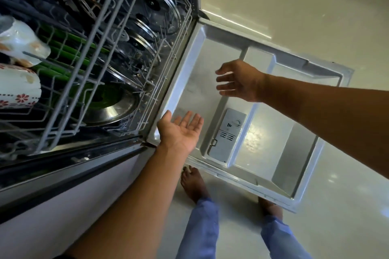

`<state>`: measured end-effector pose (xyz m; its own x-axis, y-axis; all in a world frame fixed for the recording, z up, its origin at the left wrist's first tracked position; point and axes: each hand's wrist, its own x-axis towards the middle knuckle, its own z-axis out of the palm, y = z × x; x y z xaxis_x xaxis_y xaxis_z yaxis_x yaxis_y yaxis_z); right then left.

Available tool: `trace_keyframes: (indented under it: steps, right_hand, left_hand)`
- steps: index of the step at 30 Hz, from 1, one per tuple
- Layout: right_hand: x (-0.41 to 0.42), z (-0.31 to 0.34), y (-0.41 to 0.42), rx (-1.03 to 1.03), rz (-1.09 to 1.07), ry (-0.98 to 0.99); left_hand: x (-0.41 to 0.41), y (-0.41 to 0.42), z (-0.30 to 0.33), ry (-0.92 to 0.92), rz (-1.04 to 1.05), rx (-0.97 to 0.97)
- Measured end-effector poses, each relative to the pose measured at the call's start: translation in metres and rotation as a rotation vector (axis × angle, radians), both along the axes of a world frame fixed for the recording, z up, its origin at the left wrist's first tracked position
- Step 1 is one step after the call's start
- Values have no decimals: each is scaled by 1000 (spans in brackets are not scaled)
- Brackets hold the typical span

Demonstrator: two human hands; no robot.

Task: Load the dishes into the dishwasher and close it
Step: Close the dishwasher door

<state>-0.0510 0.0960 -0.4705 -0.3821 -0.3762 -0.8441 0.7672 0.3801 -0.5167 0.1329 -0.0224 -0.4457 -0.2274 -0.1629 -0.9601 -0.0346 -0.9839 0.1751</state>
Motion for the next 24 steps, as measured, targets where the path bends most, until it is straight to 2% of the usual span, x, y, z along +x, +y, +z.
trace_keyframes:
  steps: [6, 12, 17, 19, 20, 21, 22, 24]
  right_hand:
    - [-14, -21, 94, 167, 95, -4]
    - [-27, -30, 187, 313, 234, -38]
    - [-32, -40, 251, 346, 341, -68]
    - [-33, -50, 274, 337, 379, -16]
    - [-32, -56, 284, 345, 455, 79]
    - [-31, -60, 296, 367, 635, 229]
    - [-31, -63, 307, 390, 908, 408]
    - [-27, -72, 330, 392, 1519, 826]
  left_hand:
    - [2, 86, -20, -22, 42, 62]
    - [-7, 211, -38, -85, 147, 162]
    - [-20, 313, -58, -129, 244, 279]
    - [-25, 344, -64, -110, 224, 292]
    - [-27, 357, -66, -109, 179, 284]
    - [-28, 370, -68, -131, 63, 233]
    - [-29, 379, -70, -174, -157, 113]
    - [-18, 403, -84, -278, -819, -329]
